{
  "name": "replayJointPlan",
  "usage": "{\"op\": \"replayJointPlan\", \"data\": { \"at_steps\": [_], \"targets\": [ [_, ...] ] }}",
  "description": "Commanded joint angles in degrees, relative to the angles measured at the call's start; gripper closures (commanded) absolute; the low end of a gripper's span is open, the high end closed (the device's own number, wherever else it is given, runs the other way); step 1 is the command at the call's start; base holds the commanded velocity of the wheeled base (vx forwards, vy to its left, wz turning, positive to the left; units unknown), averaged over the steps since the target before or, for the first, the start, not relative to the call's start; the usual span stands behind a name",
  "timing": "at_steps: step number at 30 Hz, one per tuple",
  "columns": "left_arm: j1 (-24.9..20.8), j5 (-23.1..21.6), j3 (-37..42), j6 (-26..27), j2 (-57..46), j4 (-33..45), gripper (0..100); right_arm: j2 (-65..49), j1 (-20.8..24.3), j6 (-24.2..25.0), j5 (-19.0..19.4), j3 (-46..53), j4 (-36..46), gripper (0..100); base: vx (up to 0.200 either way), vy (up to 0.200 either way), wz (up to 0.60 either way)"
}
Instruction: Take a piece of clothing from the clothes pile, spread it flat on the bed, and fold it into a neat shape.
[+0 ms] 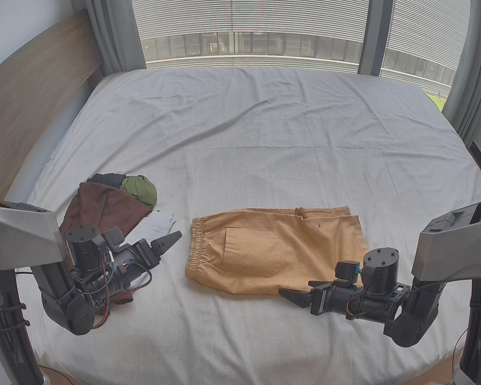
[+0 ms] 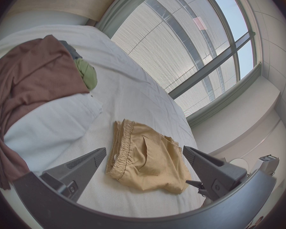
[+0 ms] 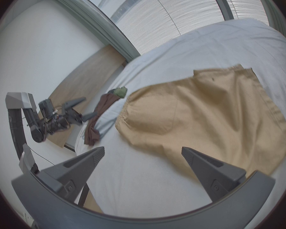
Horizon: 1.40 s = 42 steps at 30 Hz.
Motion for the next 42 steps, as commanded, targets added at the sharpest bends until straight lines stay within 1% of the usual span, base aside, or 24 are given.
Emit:
{"op": "replayJointPlan", "data": {
  "at_steps": [1, 2, 6, 12, 13, 16, 18, 22, 32, 42],
  "targets": [
    [-1.4, 0.0, -0.4, -0.7, 2.5, 0.0, 0, -0.1, 0.3, 0.1, 0.3, -2.2, -0.9, 0, 0.0, 0.0, 0.0],
    [-1.5, 0.1, -0.7, -0.7, 4.2, 0.0, 0, -0.1, -0.1, 0.2, 1.0, -5.6, -0.9, 0, 0.0, 0.0, 0.0],
    [-1.5, 0.4, -0.7, -0.7, 5.7, 0.0, 0, -0.3, -1.4, 0.1, 2.7, -7.8, -1.3, 0, 0.0, 0.0, 0.0],
    [-1.6, 0.5, -1.3, -0.4, 8.9, -0.1, 0, -2.4, -4.4, 0.1, 3.6, -8.3, -1.7, 0, 0.0, 0.0, 0.0],
    [-1.9, 0.5, -2.4, -0.6, 10.1, 0.0, 0, -3.7, -5.5, 0.1, 3.6, -8.1, -1.7, 0, 0.0, 0.0, 0.0],
    [-2.1, 0.5, -4.0, -0.8, 11.7, 0.2, 0, -5.1, -6.5, 0.1, 4.0, -7.6, -1.5, 0, 0.0, 0.0, 0.0],
    [-2.1, 1.0, -6.2, -0.6, 14.6, 0.4, 0, -5.5, -7.8, 0.1, 4.3, -7.7, -1.5, 0, 0.0, 0.0, 0.0],
    [-2.1, 1.2, -6.9, -0.6, 16.4, 0.8, 0, -5.6, -8.9, 0.1, 4.5, -8.1, -1.5, 0, 0.0, 0.0, 0.0],
    [-3.4, 1.2, -11.3, -0.7, 19.1, 1.0, 0, -5.4, -8.9, 0.1, 4.5, -8.1, -1.8, 0, 0.0, 0.0, 0.0],
    [-4.4, 1.2, -15.7, -0.7, 19.6, 5.4, 0, -5.5, -9.1, 0.1, 4.6, -8.2, -1.9, 0, 0.0, 0.0, 0.0]
  ]
}}
